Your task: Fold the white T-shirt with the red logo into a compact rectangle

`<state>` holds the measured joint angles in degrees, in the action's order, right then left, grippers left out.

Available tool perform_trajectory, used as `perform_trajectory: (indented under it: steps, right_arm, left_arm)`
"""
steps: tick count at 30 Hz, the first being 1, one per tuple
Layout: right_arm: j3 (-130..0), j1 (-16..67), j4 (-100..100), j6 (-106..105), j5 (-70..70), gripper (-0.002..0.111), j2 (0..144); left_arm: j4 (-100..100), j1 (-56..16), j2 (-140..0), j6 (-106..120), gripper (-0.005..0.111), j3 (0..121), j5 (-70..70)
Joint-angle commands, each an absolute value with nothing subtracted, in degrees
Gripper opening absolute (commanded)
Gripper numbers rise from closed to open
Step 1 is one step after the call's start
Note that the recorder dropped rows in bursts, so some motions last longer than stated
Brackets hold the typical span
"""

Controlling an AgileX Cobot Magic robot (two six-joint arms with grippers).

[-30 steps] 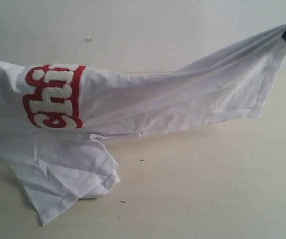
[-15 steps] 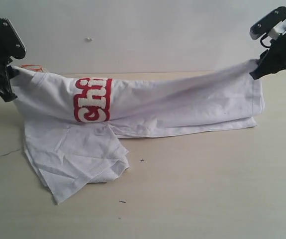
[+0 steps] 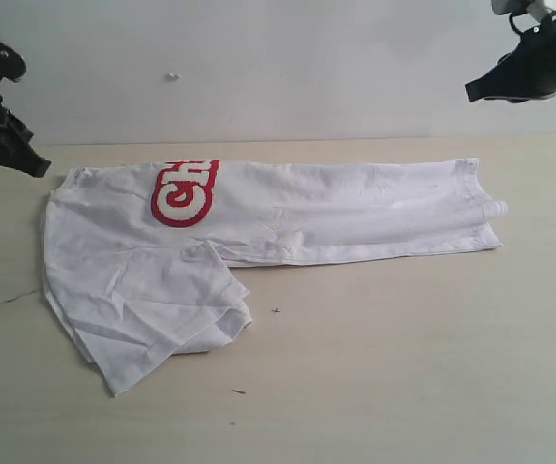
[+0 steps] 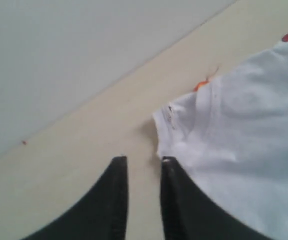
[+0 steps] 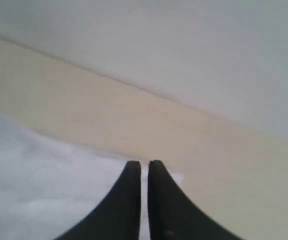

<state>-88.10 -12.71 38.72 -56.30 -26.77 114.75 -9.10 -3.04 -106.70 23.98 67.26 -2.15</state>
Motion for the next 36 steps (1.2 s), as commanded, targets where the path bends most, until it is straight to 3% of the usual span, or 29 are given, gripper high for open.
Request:
perform_trajectory:
  steps: [1, 5, 10, 14, 24, 36]
  right_arm:
    - [-88.87, -12.73, 38.04, -53.3, -37.04, 0.0, 117.92]
    - [-88.87, -12.62, 33.1, -47.17, -41.61, 0.0, 121.46]
    - [-88.87, -12.62, 26.17, -41.59, -42.56, 0.0, 124.1]
    - [-88.87, -12.11, 25.91, -40.81, -42.4, 0.0, 125.41]
    - [-89.0, -7.11, 25.01, -40.81, -39.29, 0.0, 125.92]
    - [-89.0, -7.0, 25.43, -39.1, -39.35, 0.0, 120.09]
  left_arm:
    - [-8.87, -5.68, -106.55, 16.53, 0.0, 67.3, -12.54]
    - [-5.51, -9.59, -106.43, 21.78, 0.0, 67.3, -20.6]
    - [21.93, -11.92, -107.81, 50.64, 0.0, 67.3, -34.66]
    - [32.28, -12.42, -109.72, 56.56, 0.0, 66.3, -38.42]
    - [30.5, -15.64, -114.24, 56.36, 0.0, 57.44, -33.22]
    - [21.17, -16.25, -114.34, 47.54, 0.0, 49.49, -35.45]
